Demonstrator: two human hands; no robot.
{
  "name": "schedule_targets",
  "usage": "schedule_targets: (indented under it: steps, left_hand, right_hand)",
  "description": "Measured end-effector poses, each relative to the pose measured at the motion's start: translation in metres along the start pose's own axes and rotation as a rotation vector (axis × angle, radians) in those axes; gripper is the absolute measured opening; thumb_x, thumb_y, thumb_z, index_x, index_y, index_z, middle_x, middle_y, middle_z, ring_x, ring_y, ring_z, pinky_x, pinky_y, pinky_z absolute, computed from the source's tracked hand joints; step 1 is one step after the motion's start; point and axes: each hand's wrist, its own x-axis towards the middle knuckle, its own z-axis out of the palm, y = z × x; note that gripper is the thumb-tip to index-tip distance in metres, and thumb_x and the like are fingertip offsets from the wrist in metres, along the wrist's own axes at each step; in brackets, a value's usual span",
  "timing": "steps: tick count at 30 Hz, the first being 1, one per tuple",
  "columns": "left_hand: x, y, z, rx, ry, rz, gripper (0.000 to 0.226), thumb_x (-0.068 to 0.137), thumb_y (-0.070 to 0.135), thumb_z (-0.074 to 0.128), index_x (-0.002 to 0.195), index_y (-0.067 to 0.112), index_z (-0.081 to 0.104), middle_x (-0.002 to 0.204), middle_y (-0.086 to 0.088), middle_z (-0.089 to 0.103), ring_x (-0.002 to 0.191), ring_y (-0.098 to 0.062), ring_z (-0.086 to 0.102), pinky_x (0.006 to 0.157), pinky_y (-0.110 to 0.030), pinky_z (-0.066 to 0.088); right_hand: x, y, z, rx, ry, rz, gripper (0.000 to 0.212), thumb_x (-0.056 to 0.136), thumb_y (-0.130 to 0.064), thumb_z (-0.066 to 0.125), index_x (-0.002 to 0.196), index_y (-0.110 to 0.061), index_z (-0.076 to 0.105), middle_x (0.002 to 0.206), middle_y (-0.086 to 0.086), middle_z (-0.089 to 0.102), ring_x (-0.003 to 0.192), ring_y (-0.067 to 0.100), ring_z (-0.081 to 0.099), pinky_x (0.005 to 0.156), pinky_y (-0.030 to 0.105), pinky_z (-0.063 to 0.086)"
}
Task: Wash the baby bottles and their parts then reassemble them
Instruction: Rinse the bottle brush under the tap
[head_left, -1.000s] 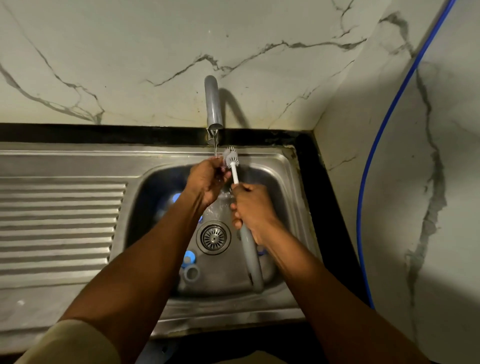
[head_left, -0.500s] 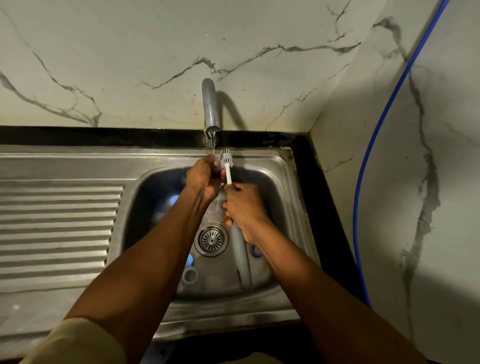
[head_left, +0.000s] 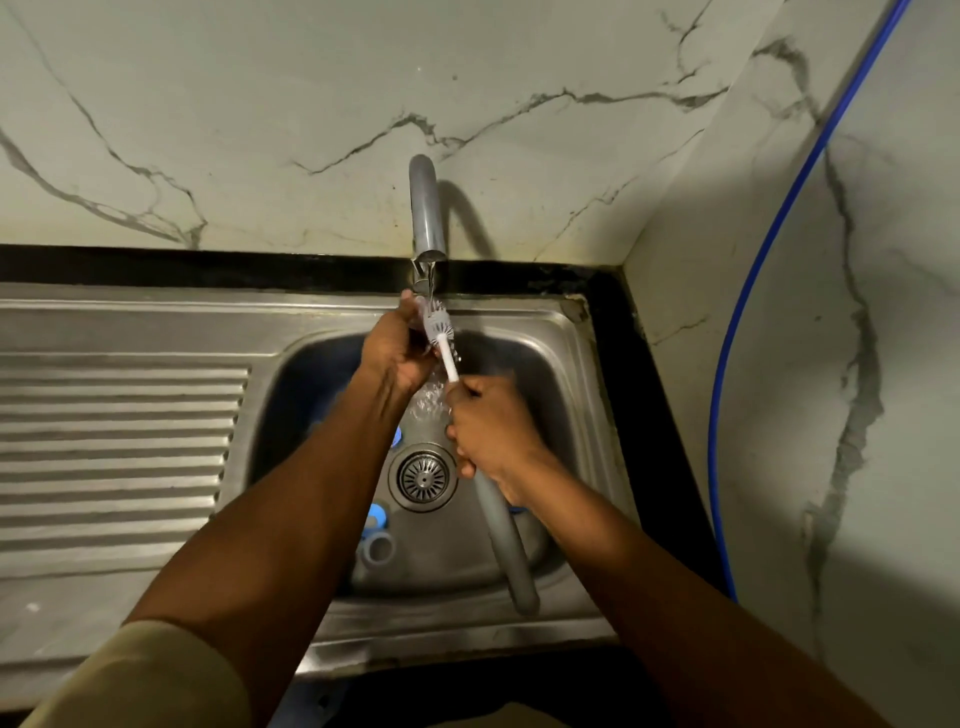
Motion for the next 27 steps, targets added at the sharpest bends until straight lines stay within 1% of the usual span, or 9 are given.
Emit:
schedule_targets:
  steps: [2,4,6,10,14,17,20,22,27]
  left_hand:
    - [0.002,0.003,0.003,0.007,0.041,0.001,0.022,0.101,0.025,0.058,0.085,0.012,0.063,0.068,0.0,0.061,0.063,-0.012,0.06,0.079,-0.029,0.056]
    - [0.004,-0.006,0.009,0.08,0.024,0.015,0.023,0.103,0.021,0.053,0.083,0.013,0.062,0.061,0.001,0.062,0.049,-0.008,0.057,0.054,-0.022,0.048]
    - [0.002,-0.011,0.012,0.145,0.009,0.011,0.025,0.104,0.018,0.05,0.08,0.016,0.059,0.055,0.003,0.059,0.042,-0.006,0.051,0.045,-0.02,0.041]
    - [0.006,0.005,0.006,-0.063,-0.017,-0.064,0.032,0.103,0.035,0.053,0.08,0.014,0.058,0.065,0.001,0.057,0.057,-0.011,0.056,0.056,-0.028,0.05]
    - [0.007,0.009,0.009,-0.023,-0.023,-0.014,0.03,0.104,0.034,0.05,0.081,0.016,0.057,0.06,0.005,0.053,0.049,-0.005,0.052,0.04,-0.018,0.046]
    - [0.012,0.013,0.014,-0.027,0.043,0.033,0.02,0.103,0.032,0.054,0.101,0.012,0.058,0.056,0.004,0.058,0.046,-0.005,0.053,0.038,-0.018,0.044]
    - [0.017,0.017,0.011,-0.04,0.116,0.037,0.024,0.103,0.031,0.054,0.092,0.011,0.059,0.059,0.001,0.056,0.047,-0.011,0.054,0.05,-0.022,0.05]
    - [0.012,0.012,0.011,0.008,0.062,-0.007,0.022,0.103,0.024,0.054,0.085,0.011,0.059,0.066,-0.002,0.056,0.056,-0.014,0.056,0.062,-0.028,0.051]
    - [0.002,-0.002,0.009,0.235,-0.005,-0.028,0.021,0.102,0.014,0.049,0.085,0.014,0.062,0.066,0.002,0.057,0.054,-0.006,0.041,0.054,-0.017,0.04]
  right_hand:
    - [-0.002,0.002,0.001,-0.019,0.01,-0.015,0.031,0.105,-0.022,0.042,0.102,0.002,0.062,0.059,0.004,0.048,0.038,0.011,0.042,0.035,0.021,0.036]
    - [0.01,-0.004,0.0,-0.003,0.071,-0.028,0.031,0.105,-0.02,0.042,0.101,0.001,0.063,0.058,0.005,0.049,0.037,0.012,0.043,0.037,0.023,0.037]
    - [0.019,-0.012,-0.002,0.037,0.104,-0.017,0.029,0.105,-0.019,0.041,0.101,-0.002,0.064,0.059,0.005,0.049,0.035,0.011,0.042,0.036,0.023,0.036]
    - [0.001,-0.006,0.001,-0.062,-0.001,-0.038,0.028,0.105,-0.019,0.042,0.098,-0.002,0.063,0.059,0.004,0.049,0.037,0.01,0.044,0.036,0.022,0.037]
    - [-0.005,0.002,0.012,-0.094,-0.004,-0.058,0.028,0.104,-0.019,0.042,0.086,-0.008,0.06,0.061,0.004,0.05,0.041,0.014,0.046,0.039,0.026,0.041]
    - [-0.006,0.002,0.02,-0.1,0.031,-0.063,0.027,0.106,-0.024,0.042,0.097,-0.009,0.063,0.066,0.002,0.053,0.046,0.012,0.051,0.04,0.025,0.043]
    - [-0.005,0.003,0.018,-0.032,0.07,-0.057,0.026,0.106,-0.026,0.042,0.107,-0.011,0.063,0.069,0.002,0.055,0.044,0.009,0.051,0.039,0.023,0.043]
    - [0.001,0.003,0.013,-0.008,0.111,-0.046,0.027,0.106,-0.025,0.041,0.104,-0.009,0.063,0.069,0.004,0.055,0.042,0.011,0.049,0.039,0.023,0.04]
    - [0.02,-0.008,-0.005,0.039,0.09,0.007,0.028,0.104,-0.021,0.043,0.1,-0.005,0.065,0.059,0.004,0.05,0.039,0.012,0.044,0.036,0.022,0.036]
